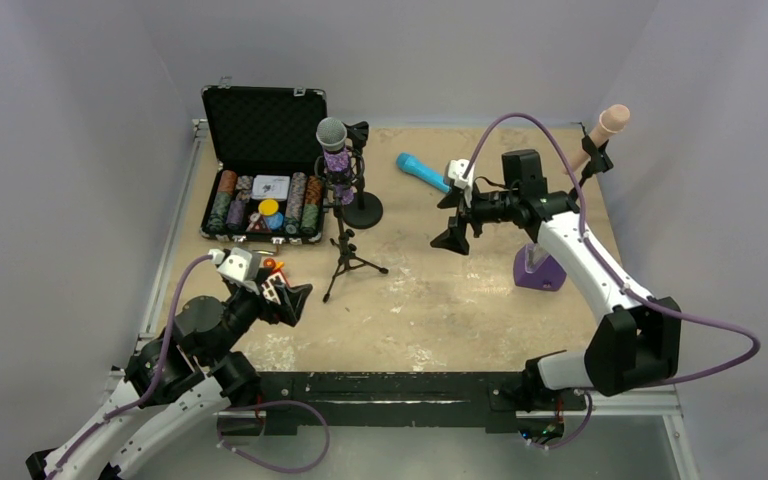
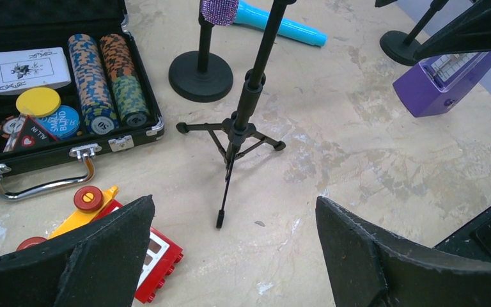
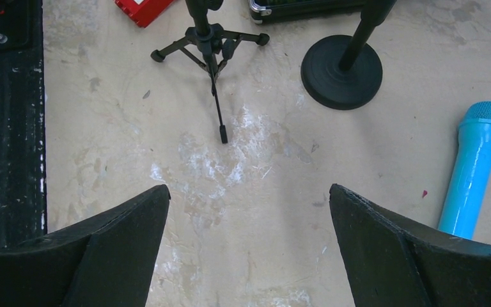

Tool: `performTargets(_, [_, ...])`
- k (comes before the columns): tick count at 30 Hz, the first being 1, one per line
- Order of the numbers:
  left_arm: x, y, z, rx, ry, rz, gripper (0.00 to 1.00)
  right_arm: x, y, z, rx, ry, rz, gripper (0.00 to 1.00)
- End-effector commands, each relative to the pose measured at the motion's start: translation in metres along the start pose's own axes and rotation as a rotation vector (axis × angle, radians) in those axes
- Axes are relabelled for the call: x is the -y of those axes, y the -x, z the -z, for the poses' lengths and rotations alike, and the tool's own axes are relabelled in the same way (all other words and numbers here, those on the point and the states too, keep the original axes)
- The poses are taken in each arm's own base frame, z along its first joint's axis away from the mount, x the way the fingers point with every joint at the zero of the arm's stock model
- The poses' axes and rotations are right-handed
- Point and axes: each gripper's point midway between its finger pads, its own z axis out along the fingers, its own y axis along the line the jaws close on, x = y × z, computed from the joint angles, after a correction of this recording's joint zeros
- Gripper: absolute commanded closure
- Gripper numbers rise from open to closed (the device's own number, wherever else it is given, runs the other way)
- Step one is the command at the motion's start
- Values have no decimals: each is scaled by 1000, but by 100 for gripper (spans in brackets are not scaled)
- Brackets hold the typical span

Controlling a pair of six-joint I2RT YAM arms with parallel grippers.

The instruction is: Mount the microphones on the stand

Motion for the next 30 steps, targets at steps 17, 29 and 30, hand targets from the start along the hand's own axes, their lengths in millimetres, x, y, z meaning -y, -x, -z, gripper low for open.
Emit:
performTargets(17, [2,22,6,60,-5,37,0,11,20,-1,26,-23,33,1])
performTargets(29, [2,24,8,64,-5,39,0,19,27,-5,45,-23,-13,1])
performTargets(30, [2,24,9,64,-5,39,0,20,27,-6,44,-26,-16,1])
